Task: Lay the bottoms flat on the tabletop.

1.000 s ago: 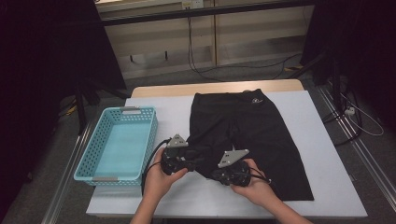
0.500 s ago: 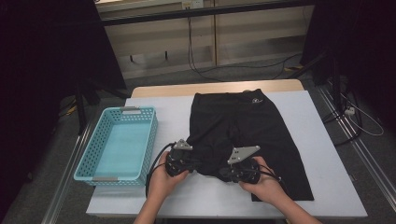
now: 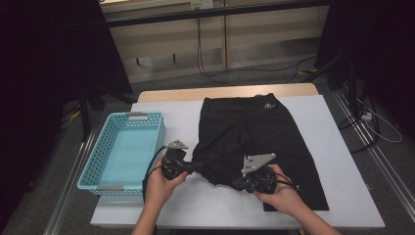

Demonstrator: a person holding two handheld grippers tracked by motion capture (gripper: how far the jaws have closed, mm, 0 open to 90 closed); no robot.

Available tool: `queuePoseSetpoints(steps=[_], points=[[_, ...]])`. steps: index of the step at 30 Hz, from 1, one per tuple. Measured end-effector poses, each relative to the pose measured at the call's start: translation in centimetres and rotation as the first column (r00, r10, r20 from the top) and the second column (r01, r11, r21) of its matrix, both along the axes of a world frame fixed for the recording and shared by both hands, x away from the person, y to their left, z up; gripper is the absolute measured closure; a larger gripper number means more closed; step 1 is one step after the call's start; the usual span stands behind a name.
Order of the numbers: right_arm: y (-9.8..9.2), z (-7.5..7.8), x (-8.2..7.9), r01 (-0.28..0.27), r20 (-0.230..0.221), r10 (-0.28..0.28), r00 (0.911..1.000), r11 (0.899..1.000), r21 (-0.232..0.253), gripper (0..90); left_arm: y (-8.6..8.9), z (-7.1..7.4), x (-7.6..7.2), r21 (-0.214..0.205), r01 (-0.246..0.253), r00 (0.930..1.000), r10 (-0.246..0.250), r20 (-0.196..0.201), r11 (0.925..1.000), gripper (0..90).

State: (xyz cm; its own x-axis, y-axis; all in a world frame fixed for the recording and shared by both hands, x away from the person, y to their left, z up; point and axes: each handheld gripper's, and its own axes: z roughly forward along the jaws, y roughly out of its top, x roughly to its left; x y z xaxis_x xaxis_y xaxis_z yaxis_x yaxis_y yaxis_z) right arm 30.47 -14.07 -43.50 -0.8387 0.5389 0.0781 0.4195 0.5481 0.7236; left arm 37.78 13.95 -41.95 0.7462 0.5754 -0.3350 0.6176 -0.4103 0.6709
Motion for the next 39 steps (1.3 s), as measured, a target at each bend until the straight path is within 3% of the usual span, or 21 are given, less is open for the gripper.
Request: queuePoseSetpoints(steps=[6,13,15,20,25,30,32,35,36,38,39], points=[[-0.4,0.4,-0.9,-0.037,0.013,0.038,0.9992,0.999,-0.036,89.4,0.8,1.0,0.1,-0.031,-0.001,1.0,0.001,-0.005,0.9995,90.0],[-2.2,0.4,-0.9,0.013,0.027,-0.011,0.9996,0.998,-0.054,89.0,1.1,0.7,0.1,-0.012,0.003,0.9999,-0.003,-0.013,0.9999,90.0],[-2.3,0.2,-1.0,0.009,0.012,-0.008,0.9999,0.998,-0.057,87.4,0.8,0.6,0.0,-0.006,0.002,1.0,-0.002,0.005,1.0,82.9],[-2.0,0.1,-1.1,0.018,0.021,-0.017,0.9996,0.999,-0.049,81.0,-0.3,0.4,-0.8,0.024,0.002,0.998,-0.003,0.064,0.9997,52.2],[-1.1,0.0,-1.3,0.003,0.033,-0.002,0.9995,1.0,-0.019,68.1,-0.6,-0.1,-1.8,0.052,0.021,0.9982,-0.024,0.056,0.9984,43.4],[1.2,-0.8,-1.5,-0.037,0.036,0.039,0.9986,0.998,-0.057,64.3,-1.1,-1.2,-2.9,0.081,0.058,0.9976,-0.061,0.033,0.995,42.7],[1.7,-1.1,-1.3,-0.019,0.05,0.023,0.9985,0.996,-0.085,66.0,-1.4,-1.7,-3.1,0.093,0.064,0.9973,-0.067,0.029,0.9936,42.7],[2.0,-1.4,-1.1,-0.002,0.038,0.005,0.9993,0.996,-0.092,75.6,-1.7,-2.3,-3.2,0.085,0.065,0.9978,-0.066,0.006,0.9942,48.5],[2.0,-1.4,-1.1,-0.01,0.032,0.013,0.9994,0.996,-0.091,78.6,-1.9,-2.4,-3.2,0.099,0.07,0.9973,-0.072,0.017,0.9926,48.9],[2.2,-1.4,-1.1,-0.036,0.032,0.039,0.9987,0.995,-0.09,88.0,-2.2,-2.5,-3.2,0.12,0.065,0.9972,-0.069,0.029,0.9907,58.9],[2.3,-1.4,-1.1,-0.032,0.032,0.035,0.9989,0.996,-0.088,89.2,-2.1,-2.4,-3.1,0.112,0.061,0.998,-0.062,0.01,0.9919,63.7]])
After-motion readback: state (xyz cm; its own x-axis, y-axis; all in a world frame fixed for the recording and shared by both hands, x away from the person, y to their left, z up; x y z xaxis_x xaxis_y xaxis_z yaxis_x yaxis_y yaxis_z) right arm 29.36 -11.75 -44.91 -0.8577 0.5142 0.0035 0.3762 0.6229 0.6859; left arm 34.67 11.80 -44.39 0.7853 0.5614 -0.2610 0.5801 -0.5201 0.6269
